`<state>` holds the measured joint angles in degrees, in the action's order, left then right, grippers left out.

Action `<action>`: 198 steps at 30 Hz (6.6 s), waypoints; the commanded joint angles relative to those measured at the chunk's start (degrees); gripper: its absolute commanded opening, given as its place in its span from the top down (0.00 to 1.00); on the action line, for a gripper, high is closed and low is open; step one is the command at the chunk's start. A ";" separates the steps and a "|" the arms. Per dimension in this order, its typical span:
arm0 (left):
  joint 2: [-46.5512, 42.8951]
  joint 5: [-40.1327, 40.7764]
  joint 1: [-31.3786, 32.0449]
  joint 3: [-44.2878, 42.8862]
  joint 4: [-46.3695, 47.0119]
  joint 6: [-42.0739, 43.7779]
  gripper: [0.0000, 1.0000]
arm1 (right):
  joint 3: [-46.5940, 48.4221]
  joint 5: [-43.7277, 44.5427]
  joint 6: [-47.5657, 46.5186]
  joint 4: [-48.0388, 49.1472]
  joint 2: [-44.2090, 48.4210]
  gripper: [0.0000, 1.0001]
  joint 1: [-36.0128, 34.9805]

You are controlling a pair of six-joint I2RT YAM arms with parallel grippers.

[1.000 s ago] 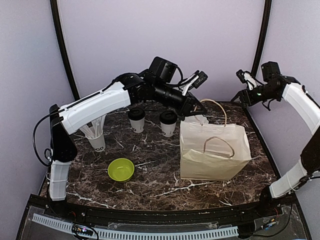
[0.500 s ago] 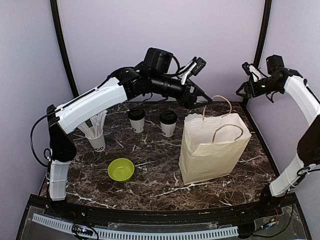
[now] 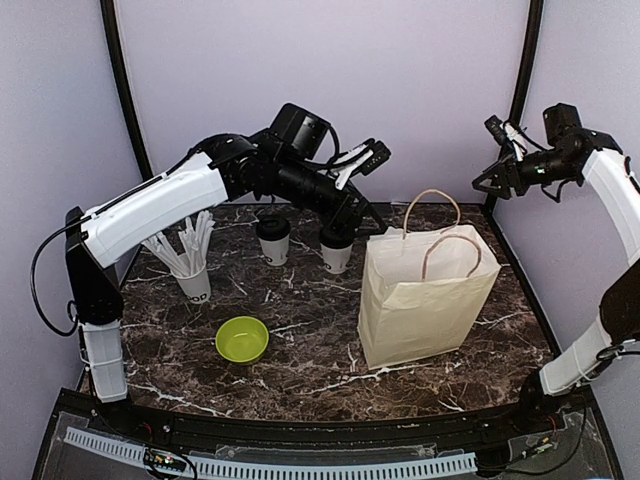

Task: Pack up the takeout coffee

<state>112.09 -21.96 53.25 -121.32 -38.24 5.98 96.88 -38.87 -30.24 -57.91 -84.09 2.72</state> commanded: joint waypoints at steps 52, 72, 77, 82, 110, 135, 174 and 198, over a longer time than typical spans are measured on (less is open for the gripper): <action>14.77 9.90 -13.35 -5.63 1.72 -2.21 0.13 | 9.79 5.33 -25.52 -23.36 -11.98 1.00 -18.71; 24.57 13.02 -13.44 -10.45 5.15 -2.06 0.11 | 8.39 6.01 -24.08 -22.40 -12.05 1.00 -17.84; 25.05 13.42 -13.44 -9.74 5.59 -0.84 0.14 | 8.16 6.26 -23.99 -22.41 -12.19 1.00 -17.84; 25.27 12.54 -13.42 -10.09 5.31 -0.28 0.22 | 8.04 6.35 -23.82 -22.23 -12.23 1.00 -17.84; 21.29 15.04 -12.39 -10.86 2.29 2.21 0.31 | 11.25 5.43 -23.33 -23.24 -13.61 1.00 -17.88; -25.29 20.62 -9.02 18.09 -2.63 0.10 0.33 | 27.59 3.16 -10.85 -16.41 -26.65 1.00 -29.44; -21.58 -4.27 10.19 11.03 -2.65 8.25 0.37 | 15.35 -1.01 -11.88 -14.68 -6.43 0.34 -21.78; 10.98 7.15 14.60 10.73 11.59 9.88 0.33 | -21.00 7.30 -9.54 -4.49 13.86 0.35 -7.06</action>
<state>123.37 -16.84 67.46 -107.57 -26.98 14.72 77.32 -31.86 -38.02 -64.36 -71.50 -4.49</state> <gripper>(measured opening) 0.741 0.648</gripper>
